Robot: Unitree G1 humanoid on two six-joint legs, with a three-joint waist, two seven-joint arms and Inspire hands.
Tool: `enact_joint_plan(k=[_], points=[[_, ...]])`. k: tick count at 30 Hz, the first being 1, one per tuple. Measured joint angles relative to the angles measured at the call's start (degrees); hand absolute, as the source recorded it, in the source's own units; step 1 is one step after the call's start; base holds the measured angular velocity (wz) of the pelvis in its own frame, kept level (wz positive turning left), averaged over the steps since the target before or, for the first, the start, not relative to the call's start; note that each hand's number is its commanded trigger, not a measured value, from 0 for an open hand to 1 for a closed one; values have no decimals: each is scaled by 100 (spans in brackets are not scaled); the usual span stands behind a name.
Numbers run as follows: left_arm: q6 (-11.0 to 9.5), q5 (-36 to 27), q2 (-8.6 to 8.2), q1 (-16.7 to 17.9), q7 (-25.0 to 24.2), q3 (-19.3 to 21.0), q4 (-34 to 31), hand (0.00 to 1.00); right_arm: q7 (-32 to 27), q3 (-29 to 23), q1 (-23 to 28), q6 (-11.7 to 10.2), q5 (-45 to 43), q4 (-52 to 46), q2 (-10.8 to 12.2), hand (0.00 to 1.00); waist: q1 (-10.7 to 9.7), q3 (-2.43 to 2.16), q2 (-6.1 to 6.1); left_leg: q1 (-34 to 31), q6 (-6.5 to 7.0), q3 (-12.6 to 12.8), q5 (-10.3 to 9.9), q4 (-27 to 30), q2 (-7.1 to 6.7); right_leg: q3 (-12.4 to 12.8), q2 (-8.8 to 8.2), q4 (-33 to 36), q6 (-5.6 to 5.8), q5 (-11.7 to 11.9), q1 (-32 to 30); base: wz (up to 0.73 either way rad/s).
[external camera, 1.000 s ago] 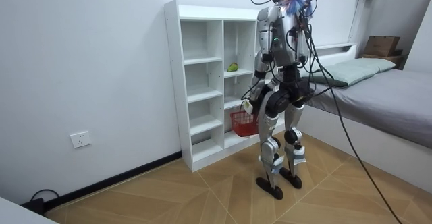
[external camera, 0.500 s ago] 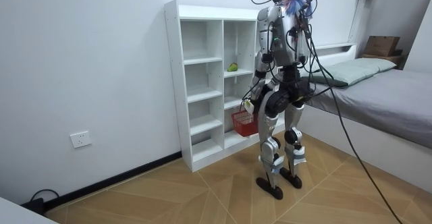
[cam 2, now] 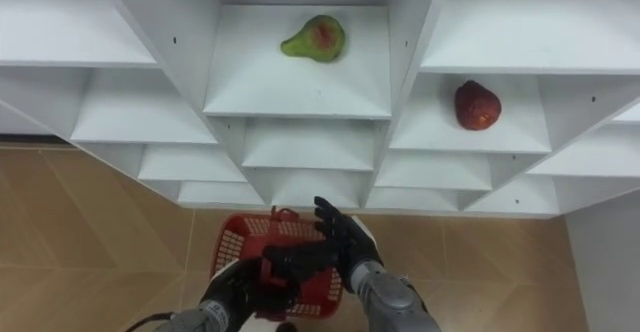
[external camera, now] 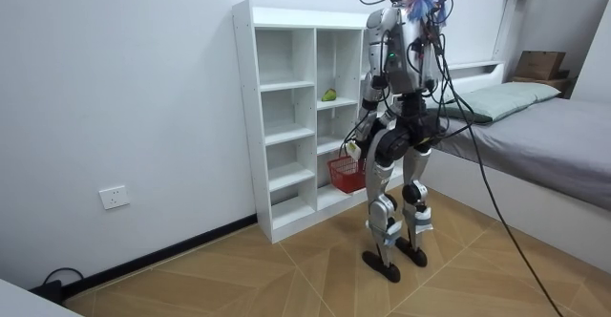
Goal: Collect fruits from the closet
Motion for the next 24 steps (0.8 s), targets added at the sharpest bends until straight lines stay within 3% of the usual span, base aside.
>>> enact_joint_plan(k=[11,15,24], points=[[2,128,82,15,2,240,2,100,-31,-12,16,-7,-5,-3,-78,0,-1,-17,17,9,2,8,2,9,1,-10,-2,-13,0,0,21,0],[1,124,132,33,2,269,3,100,-64,-4,138,-7,42,-216,-168,0,-13,-79,49,25,4,-8,4,19,-1,-58,-6,-25,0,0,54,2],[0,104,137,123,1,291,105,100,-64,-14,347,-76,429,-462,-343,0,-53,-84,53,186,13,-7,10,-8,-10,-62,-12,-21,0,1,228,0]])
